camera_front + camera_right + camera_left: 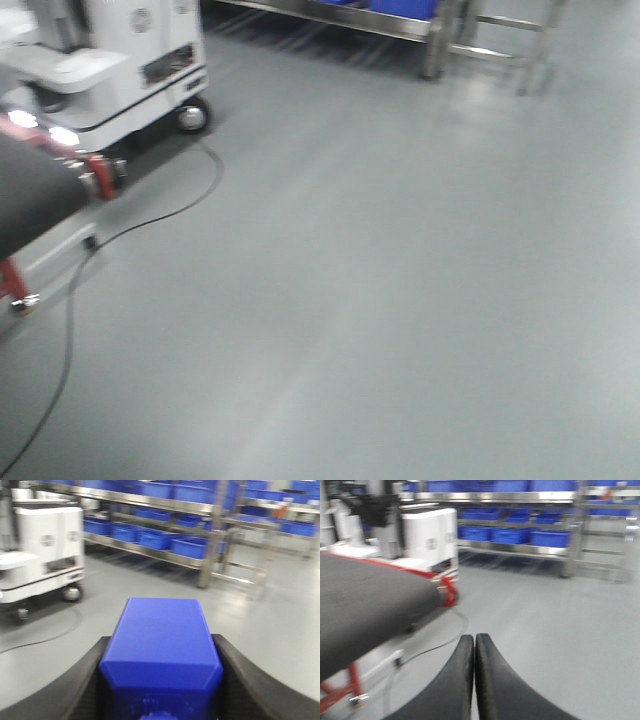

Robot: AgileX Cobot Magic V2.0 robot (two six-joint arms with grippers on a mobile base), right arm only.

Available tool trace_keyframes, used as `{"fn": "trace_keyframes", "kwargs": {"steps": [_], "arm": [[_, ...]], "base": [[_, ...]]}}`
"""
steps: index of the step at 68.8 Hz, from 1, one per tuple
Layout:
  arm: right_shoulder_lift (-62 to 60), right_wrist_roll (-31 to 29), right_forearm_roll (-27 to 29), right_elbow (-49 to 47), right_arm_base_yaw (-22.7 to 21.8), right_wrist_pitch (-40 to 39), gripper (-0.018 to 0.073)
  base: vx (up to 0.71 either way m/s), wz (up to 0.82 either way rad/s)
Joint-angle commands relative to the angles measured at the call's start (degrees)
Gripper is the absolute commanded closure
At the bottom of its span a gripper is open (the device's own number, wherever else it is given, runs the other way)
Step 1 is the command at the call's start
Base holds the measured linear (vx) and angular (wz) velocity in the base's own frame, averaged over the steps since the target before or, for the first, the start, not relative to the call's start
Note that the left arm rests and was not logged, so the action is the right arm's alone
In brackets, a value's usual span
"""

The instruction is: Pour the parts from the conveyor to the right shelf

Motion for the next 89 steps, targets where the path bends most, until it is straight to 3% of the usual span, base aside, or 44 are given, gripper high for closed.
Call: {"fn": "trace_keyframes", "kwargs": {"steps": [1, 49, 89], "arm": [[0.5, -0.4, -0.1, -1.6, -0.2, -5.0, 0.0565], [0.5, -0.4, -0.1, -1.6, -0.2, -5.0, 0.0565], [0.5, -0.4, -0.1, -1.6, -0.2, -5.0, 0.0565]], "base": [[-0.22, -0.81], [-0.18, -0.72], [-0.04, -0.16]]}}
